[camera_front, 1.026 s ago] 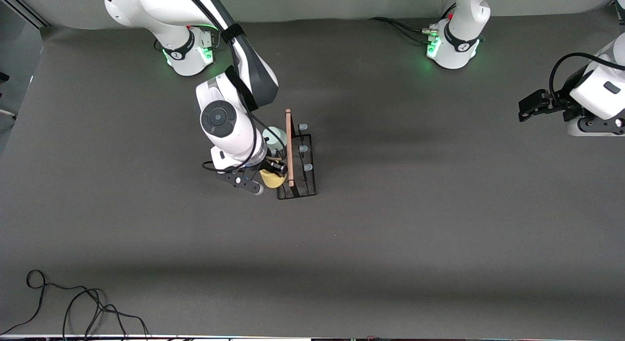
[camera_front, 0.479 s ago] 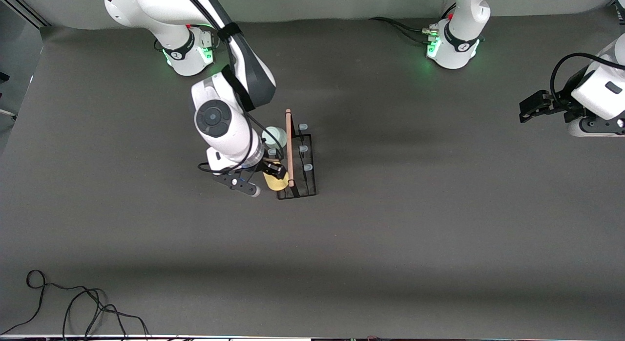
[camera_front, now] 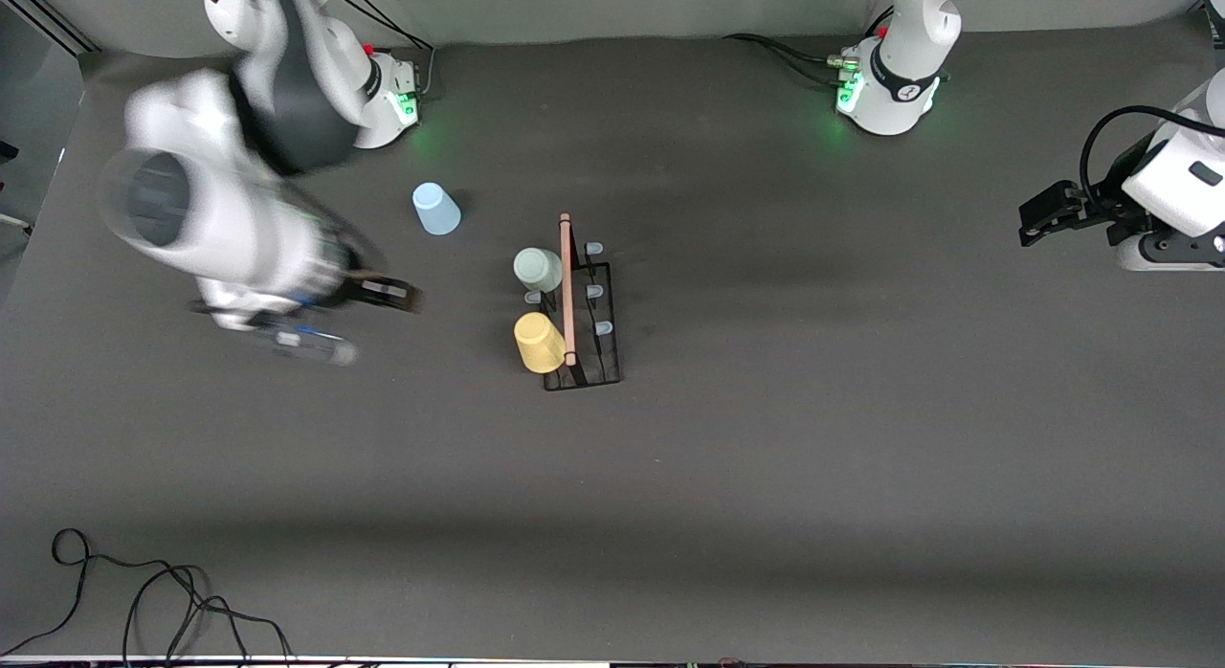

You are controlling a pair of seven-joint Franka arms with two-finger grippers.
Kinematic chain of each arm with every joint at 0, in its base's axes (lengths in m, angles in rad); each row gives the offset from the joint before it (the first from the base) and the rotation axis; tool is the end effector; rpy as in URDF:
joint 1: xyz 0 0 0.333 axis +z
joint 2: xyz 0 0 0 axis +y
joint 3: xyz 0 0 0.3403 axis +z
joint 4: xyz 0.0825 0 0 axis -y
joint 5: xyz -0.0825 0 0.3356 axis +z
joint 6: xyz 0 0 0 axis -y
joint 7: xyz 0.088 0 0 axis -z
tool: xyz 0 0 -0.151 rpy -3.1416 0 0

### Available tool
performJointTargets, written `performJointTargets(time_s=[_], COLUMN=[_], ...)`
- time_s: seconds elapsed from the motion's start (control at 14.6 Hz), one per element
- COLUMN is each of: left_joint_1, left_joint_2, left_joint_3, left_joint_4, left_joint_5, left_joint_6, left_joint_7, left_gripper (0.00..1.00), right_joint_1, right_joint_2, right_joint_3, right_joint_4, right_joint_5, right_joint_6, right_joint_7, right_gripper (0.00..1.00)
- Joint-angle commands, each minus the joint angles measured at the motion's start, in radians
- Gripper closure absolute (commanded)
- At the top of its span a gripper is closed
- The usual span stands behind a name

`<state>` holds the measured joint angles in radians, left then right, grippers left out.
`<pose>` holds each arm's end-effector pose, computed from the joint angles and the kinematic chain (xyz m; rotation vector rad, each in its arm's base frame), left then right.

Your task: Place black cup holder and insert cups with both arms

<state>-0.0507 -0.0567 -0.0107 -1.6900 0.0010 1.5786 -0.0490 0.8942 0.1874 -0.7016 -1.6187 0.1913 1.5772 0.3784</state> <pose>0.4819 -0.0296 0.5832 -3.1358 0.0194 0.0855 0.5140 0.1560 0.5083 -3.0948 0.3218 0.3052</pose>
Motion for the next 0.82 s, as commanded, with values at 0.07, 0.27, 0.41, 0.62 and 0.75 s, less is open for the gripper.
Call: performJointTargets(time_s=[0.07, 0.27, 0.41, 0.62, 0.75], left_joint_1=[-0.001, -0.001, -0.001, -0.001, -0.001], left_joint_2=[-0.011, -0.012, -0.012, -0.014, -0.014], left_joint_3=[0.006, 0.008, 0.008, 0.008, 0.008], left_joint_4=[0.004, 0.001, 0.003, 0.001, 0.001], left_joint_5=[0.014, 0.016, 0.014, 0.014, 0.014], left_joint_6=[0.003, 0.011, 0.015, 0.014, 0.014], left_joint_7=[0.001, 0.015, 0.015, 0.015, 0.015], left_gripper=[0.0, 0.0, 0.0, 0.0, 0.0], right_joint_1=[0.008, 0.006, 0.006, 0.005, 0.003], right_joint_2=[-0.153, -0.213, -0.218, -0.218, -0.218], right_joint_3=[-0.09, -0.122, -0.147, -0.156, -0.162], right_joint_4=[-0.02, -0.004, 0.008, 0.003, 0.0], right_joint_5=[-0.14, -0.234, -0.242, -0.256, -0.257], right_joint_6=[-0.103, -0.101, -0.097, -0.091, -0.094], right_joint_7=[-0.197, -0.253, -0.262, -0.266, -0.266], right_gripper=[0.24, 0.08, 0.01, 0.01, 0.01])
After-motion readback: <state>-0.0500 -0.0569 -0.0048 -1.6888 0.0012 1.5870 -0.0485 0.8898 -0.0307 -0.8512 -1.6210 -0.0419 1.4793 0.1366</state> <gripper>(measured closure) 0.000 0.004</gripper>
